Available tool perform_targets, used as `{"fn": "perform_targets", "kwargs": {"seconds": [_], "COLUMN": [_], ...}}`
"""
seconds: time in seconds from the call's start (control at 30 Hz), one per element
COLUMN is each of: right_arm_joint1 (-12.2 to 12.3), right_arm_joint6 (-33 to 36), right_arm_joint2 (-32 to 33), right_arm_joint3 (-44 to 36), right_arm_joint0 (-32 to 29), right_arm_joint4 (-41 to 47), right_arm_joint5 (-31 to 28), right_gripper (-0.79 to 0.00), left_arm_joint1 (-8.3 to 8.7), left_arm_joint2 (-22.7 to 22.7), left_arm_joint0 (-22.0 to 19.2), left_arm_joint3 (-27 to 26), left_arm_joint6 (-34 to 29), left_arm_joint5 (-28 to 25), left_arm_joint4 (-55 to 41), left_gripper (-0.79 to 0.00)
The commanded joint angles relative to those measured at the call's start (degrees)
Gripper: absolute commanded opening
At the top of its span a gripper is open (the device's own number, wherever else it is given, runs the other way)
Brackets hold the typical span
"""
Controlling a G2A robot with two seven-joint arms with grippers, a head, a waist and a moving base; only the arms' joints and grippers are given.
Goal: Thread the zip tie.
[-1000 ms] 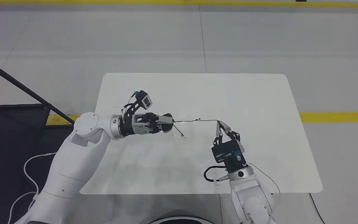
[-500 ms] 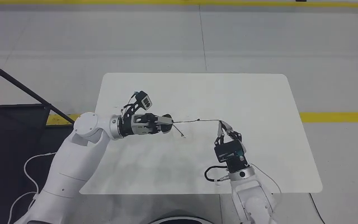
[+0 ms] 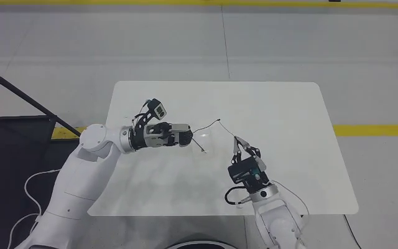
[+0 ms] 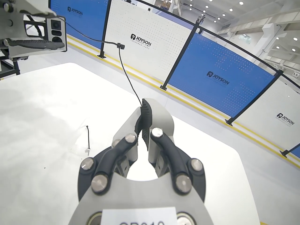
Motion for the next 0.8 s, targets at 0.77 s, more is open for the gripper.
{"fn": "perform_targets", "kwargs": {"seconds": [0.77], "right_arm_joint1": [0.12], "right_arm_joint6": [34.67], "right_arm_joint2": [-0.48], "right_arm_joint3": [-1.14], "right_arm_joint0": [5.84], "right_arm_joint4": [15.46], "right_arm_joint5": [-22.6], "right_gripper": [-0.785], "left_arm_joint1": [2.12], "left_arm_joint2": [-12.99], "left_arm_joint0": [9.21], "left_arm_joint3": [0.21], "left_arm_joint6": [-5.87], "left_arm_joint5": [-4.08], "left_arm_joint4": [-7.21], "left_gripper": [0.0]}}
